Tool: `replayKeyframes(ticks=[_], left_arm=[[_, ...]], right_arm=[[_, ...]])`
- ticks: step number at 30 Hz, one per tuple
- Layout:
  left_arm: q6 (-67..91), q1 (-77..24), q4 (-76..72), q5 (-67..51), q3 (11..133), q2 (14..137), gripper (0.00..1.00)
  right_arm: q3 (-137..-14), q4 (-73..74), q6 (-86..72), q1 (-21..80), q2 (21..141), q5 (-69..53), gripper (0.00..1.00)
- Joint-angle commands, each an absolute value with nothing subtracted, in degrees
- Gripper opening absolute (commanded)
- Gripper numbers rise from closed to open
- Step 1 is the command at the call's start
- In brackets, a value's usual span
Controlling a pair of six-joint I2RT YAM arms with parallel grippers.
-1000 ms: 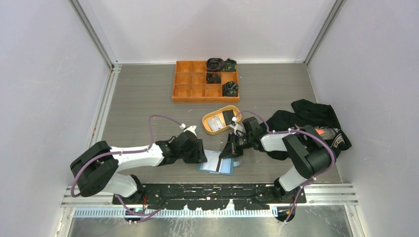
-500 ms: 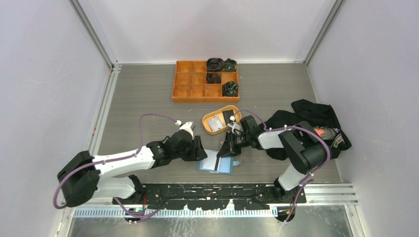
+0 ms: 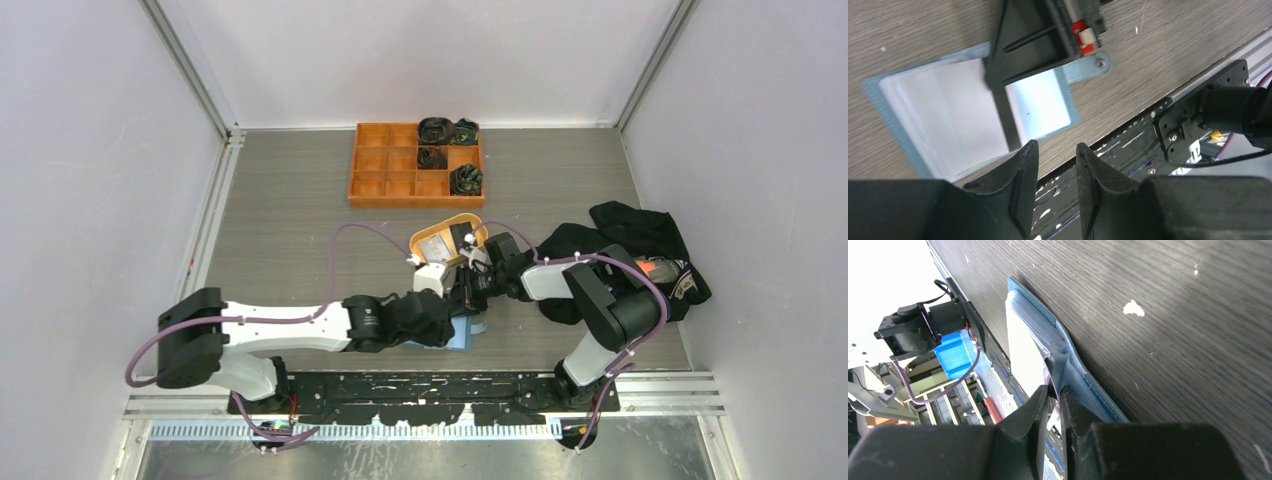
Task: Put the credit cards into the card holder
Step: Insert the credit card into the card holder.
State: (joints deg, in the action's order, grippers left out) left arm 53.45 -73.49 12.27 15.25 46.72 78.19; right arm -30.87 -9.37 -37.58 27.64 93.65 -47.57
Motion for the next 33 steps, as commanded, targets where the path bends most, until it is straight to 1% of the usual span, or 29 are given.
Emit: replayKeyframes(ticks=[1,6,11,17,23,29,33], left_arm=[[52.74,-76.46,16.71,25.10,54.45,84.63,0.34],[52.19,-77.20,17.03,28.65,57.63,90.60,0.34],[51.62,-77.26,14.22,27.59,58.89,94.71,0.34],[51.77,-77.29,14.49,28.51,60.53,98.93,0.36],[51.43,-77.31,14.05,29.88,60.53,99.46,0.40],[50.33,-77.32,11.79,27.02,60.13,99.23,0.42],[50.31,-77.32,13.32,28.11,60.69,99.61,0.44]], right_arm=[[-32.76,-9.00,-36.26,27.86,93.87,-45.91,0.20],[-32.97,-8.51,-36.15,27.84,93.85,-45.80,0.21],[-33.25,-7.93,-35.96,27.85,94.01,-45.79,0.21],[-33.42,-7.41,-35.78,27.86,94.29,-45.81,0.21],[-34.48,-5.28,-34.64,27.84,95.11,-45.39,0.23],[-34.84,-5.10,-34.51,27.87,95.11,-46.65,0.25],[-35.29,-3.99,-33.52,27.79,95.08,-46.20,0.27]])
